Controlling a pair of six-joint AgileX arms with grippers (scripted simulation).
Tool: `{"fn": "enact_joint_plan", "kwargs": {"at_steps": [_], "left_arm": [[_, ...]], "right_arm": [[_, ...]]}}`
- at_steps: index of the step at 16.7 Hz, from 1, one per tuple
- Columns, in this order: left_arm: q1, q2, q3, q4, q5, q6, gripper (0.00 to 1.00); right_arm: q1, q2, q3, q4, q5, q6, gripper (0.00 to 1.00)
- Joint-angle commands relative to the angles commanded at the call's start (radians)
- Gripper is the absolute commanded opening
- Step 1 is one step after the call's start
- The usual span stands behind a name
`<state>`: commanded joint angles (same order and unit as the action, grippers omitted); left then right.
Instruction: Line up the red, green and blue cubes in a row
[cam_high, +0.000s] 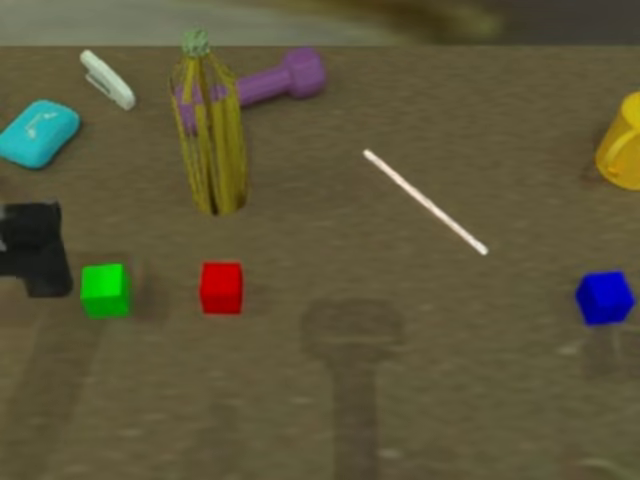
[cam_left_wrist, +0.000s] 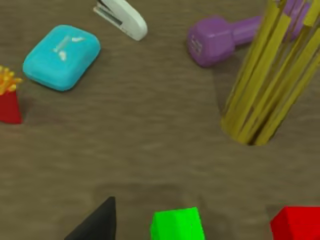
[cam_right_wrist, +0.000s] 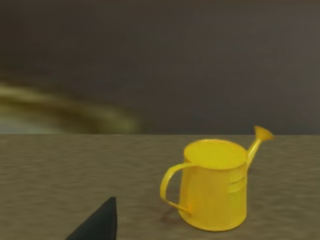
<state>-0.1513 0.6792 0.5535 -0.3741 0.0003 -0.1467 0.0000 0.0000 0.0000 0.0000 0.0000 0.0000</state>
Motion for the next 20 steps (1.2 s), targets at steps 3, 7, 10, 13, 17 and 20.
{"fn": "enact_joint_plan", "kwargs": {"at_steps": [3, 7, 10, 13, 17, 20], "left_arm": [[-0.066, 0.343, 0.231, -0.169, 0.001, -0.063, 1.00], [-0.151, 0.762, 0.527, -0.388, 0.001, -0.144, 1.00], [-0.206, 1.014, 0.726, -0.527, 0.001, -0.198, 1.00], [-0.250, 1.219, 0.892, -0.632, 0.002, -0.241, 1.00], [-0.285, 1.376, 1.027, -0.710, 0.002, -0.275, 1.00], [-0.290, 1.398, 1.048, -0.721, 0.002, -0.280, 1.00]], "right_arm": [[0.000, 0.000, 0.000, 0.000, 0.000, 0.000, 1.00], [0.000, 0.000, 0.000, 0.000, 0.000, 0.000, 1.00], [0.000, 0.000, 0.000, 0.000, 0.000, 0.000, 1.00], [0.000, 0.000, 0.000, 0.000, 0.000, 0.000, 1.00], [0.000, 0.000, 0.000, 0.000, 0.000, 0.000, 1.00], [0.000, 0.000, 0.000, 0.000, 0.000, 0.000, 1.00]]}}
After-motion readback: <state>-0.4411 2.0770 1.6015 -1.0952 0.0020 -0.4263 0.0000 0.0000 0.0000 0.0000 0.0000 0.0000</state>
